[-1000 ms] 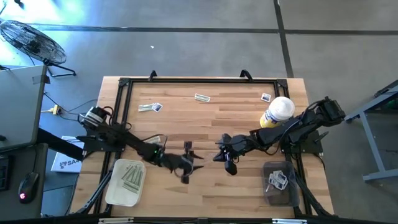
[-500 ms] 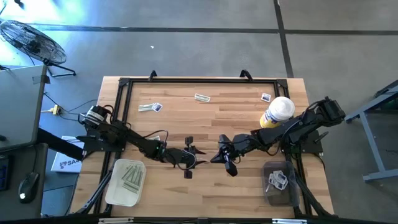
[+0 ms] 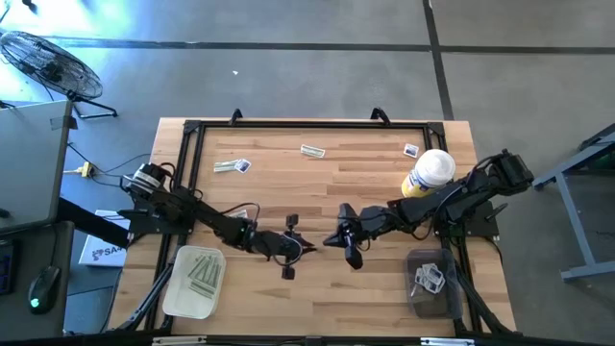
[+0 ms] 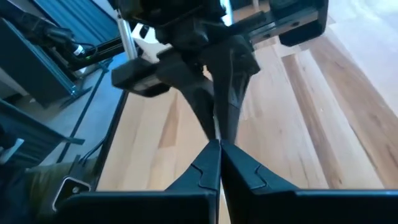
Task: Pick & Place First Aid Supplies
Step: Put the green bandage into the white bin
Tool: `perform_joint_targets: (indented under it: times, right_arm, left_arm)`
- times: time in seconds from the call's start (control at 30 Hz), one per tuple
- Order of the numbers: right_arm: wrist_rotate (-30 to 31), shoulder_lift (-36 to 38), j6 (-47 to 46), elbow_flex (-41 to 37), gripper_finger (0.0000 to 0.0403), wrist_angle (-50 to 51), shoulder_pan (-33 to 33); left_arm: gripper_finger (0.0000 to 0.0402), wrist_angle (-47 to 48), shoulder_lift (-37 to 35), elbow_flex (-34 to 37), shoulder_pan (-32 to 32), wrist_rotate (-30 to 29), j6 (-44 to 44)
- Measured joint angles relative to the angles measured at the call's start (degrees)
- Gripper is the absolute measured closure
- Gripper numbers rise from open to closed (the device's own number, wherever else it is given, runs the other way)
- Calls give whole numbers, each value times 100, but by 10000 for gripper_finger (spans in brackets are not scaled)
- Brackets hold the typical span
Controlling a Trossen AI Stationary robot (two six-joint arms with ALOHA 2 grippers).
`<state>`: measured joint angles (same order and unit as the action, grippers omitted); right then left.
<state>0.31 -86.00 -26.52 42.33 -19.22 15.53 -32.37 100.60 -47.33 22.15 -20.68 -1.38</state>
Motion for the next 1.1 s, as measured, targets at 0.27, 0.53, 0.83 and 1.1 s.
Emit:
perform_joint_targets:
  times: [0.27,0.53,0.83,1.1]
  right_arm:
    - [-125,328,519,0,348,-690,83]
    - [-23,404,710,0,273,-543,151]
    - [452,404,991,0,245,-25,146]
    - [778,404,1521,0,242,-22,-59]
  left_arm:
    - [396,1964,-783,8,341,-960,-554]
    - [400,5231,-2395,4,1505,-1582,-3127]
    - [401,7272,-3333,2,3416,430,-7433]
    - [401,8374,-3075,2,4463,1303,-10211]
